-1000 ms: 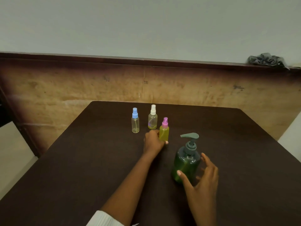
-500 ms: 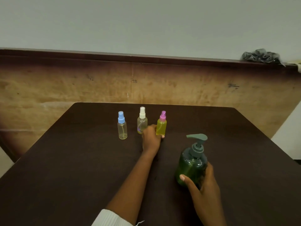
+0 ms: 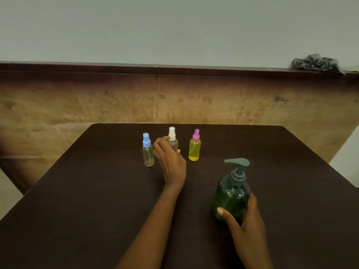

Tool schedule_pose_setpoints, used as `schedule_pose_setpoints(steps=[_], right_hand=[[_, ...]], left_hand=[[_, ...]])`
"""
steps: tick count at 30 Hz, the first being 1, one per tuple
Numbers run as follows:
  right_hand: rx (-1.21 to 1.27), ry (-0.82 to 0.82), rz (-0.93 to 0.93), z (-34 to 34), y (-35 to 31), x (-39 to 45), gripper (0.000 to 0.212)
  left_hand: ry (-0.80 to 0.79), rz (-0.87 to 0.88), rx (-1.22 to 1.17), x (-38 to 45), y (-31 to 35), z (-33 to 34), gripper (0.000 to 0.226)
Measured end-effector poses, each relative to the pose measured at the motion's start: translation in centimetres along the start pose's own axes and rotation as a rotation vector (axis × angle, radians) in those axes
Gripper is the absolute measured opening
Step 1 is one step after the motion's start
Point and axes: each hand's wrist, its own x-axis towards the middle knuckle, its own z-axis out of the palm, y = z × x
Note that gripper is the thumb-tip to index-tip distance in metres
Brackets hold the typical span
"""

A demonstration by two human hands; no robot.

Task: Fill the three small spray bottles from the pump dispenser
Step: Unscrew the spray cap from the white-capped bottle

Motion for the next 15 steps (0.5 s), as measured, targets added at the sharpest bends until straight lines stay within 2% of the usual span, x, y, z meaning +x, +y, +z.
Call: schedule_pose_setpoints(steps=[3, 6, 8, 12, 15], right_hand=[[0.003, 0.001, -0.015, 0.0, 0.0, -0.1, 0.074], [0.018, 0.005, -0.024, 0.1, 0.2, -0.1, 0.073], [0.015, 0.014, -0.04, 0.1, 0.3, -0.1, 0.073], [-0.013, 0.045, -0.063, 0.3, 0.6, -0.1, 0.073], [-0.046, 0.072, -0.08, 0.5, 0.2, -0.2, 0.073]], left_hand=[[-0.078, -0.08, -0.033, 1.4, 0.0, 0.4, 0.071], [-0.185, -0.2, -0.102, 2.1, 0.0, 0.9, 0.076], [-0.214, -0.247, -0.103, 2.4, -0.2, 1.0, 0.068], [-0.232, -0.228, -0.096, 1.9, -0.2, 0.1, 0.041], [-0.286, -0.22, -0.141, 0.2, 0.4, -1.6, 0.038]])
